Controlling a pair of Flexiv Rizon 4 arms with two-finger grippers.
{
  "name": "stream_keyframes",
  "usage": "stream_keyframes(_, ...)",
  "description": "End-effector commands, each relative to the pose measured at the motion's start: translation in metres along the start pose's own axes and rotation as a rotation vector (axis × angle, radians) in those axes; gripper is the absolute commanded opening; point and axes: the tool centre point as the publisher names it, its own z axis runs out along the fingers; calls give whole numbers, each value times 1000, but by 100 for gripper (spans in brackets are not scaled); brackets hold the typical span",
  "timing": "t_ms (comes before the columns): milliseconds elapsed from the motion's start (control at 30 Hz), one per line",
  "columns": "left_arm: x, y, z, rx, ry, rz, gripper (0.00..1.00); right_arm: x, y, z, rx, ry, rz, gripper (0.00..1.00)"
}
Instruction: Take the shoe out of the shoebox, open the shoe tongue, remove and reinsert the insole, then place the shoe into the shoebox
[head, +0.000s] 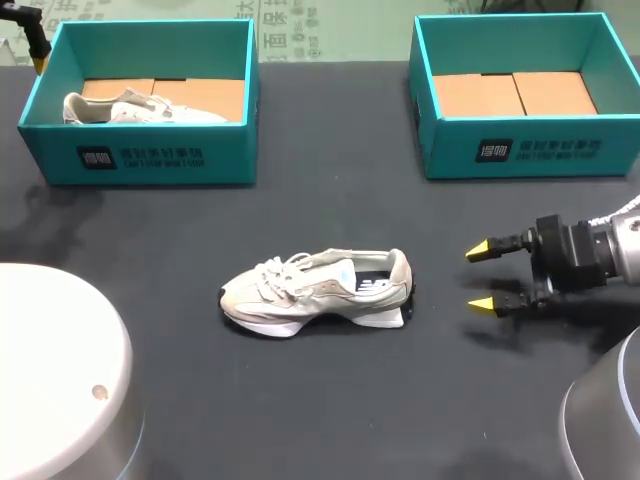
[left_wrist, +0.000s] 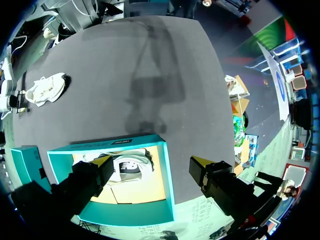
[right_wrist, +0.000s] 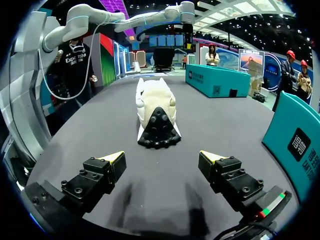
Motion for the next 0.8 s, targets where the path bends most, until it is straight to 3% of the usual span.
stream_keyframes(33, 0, -1, 0, -2, 3, 1, 100, -2, 1, 1, 4, 3, 1, 100)
stream_keyframes(167, 0, -1, 0, -2, 3, 1, 100, -2, 1, 1, 4, 3, 1, 100)
stream_keyframes(200, 0, -1, 0, -2, 3, 1, 100, -3, -6, 2, 1, -13, 25, 100)
stream_keyframes(400, 0, -1, 0, -2, 3, 1, 100, 0, -27, 2, -99, -57, 46, 100)
stream_keyframes(800, 0, -1, 0, -2, 3, 1, 100, -2, -25, 12, -109, -36, 36, 100)
